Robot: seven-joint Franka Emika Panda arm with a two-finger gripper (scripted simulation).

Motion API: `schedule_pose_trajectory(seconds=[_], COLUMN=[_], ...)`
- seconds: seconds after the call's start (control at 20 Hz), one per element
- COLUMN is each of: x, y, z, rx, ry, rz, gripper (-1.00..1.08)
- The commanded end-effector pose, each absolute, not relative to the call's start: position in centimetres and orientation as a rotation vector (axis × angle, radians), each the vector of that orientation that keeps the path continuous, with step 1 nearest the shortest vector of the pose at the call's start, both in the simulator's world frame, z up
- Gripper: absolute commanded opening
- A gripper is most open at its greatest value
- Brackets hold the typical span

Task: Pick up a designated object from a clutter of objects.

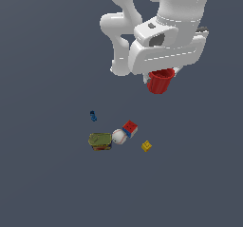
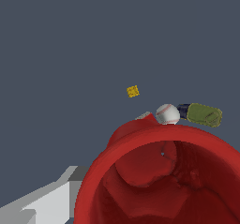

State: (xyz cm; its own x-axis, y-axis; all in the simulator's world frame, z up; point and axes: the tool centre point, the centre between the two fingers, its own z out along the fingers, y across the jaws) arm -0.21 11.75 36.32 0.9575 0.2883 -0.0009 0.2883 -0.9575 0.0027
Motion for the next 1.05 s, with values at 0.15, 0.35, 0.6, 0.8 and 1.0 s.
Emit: schedule_pose_trajectory(seconds=[0.15, 0.35, 0.6, 0.8, 1.0], x=[0.3, 0.7, 1.0, 1.2, 1.2], y=[15.0, 16.5, 17.8, 18.3, 18.4], z=[40.4, 42.3, 43.8, 44.4, 44.6], rx=[3.107, 3.108, 3.108, 3.109, 3.109], ry=[0.457, 0.457, 0.457, 0.457, 0.457], rz=[0.000, 0.000, 0.000, 0.000, 0.000], gripper=[-1.00, -1.00, -1.00, -1.00, -1.00])
